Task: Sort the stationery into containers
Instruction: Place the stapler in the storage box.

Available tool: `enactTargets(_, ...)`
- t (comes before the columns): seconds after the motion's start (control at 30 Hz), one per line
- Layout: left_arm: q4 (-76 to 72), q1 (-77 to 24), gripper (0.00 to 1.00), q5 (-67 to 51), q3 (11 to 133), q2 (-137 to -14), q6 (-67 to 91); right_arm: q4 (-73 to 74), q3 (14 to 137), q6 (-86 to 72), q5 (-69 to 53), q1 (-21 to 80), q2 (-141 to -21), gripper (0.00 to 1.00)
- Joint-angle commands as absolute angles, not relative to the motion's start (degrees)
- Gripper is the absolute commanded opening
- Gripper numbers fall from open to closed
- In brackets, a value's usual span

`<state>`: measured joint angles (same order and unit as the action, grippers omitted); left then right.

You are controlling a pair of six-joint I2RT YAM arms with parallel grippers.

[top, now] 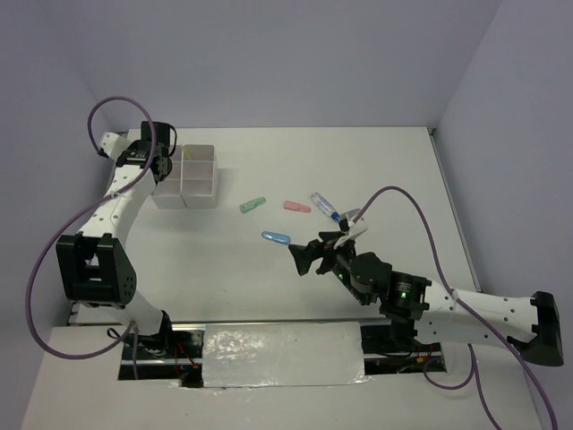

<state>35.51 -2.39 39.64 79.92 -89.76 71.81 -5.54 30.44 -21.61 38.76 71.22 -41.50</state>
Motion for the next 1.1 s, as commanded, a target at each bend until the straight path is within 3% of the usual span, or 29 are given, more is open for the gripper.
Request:
enactTargets(0.0, 35.33, -1.67, 0.00, 44.47, 82.26, -90.96, 76.28, -3.95, 31.55, -23.99, 38.24, 71.89, -43.15, 1.00)
enactTargets(0.77, 33.41, -0.18, 0.01, 42.01, 79.90, -99.05, 81.48, -5.62, 33.31, -19.42, 36.39, 71.90, -46.49, 1.00)
enactTargets(0.97, 32.08, -0.18, 0.05, 41.13, 78.40, -99.58, 81.56, -5.80, 32.96, -19.60, 36.56, 71.89, -45.79, 1.00)
enactTargets(1.07, 30.24, -0.18, 0.15, 40.96, 77.35, -99.58, 80.34, -5.71, 33.22, -19.42, 36.56, 71.98, -45.97, 1.00)
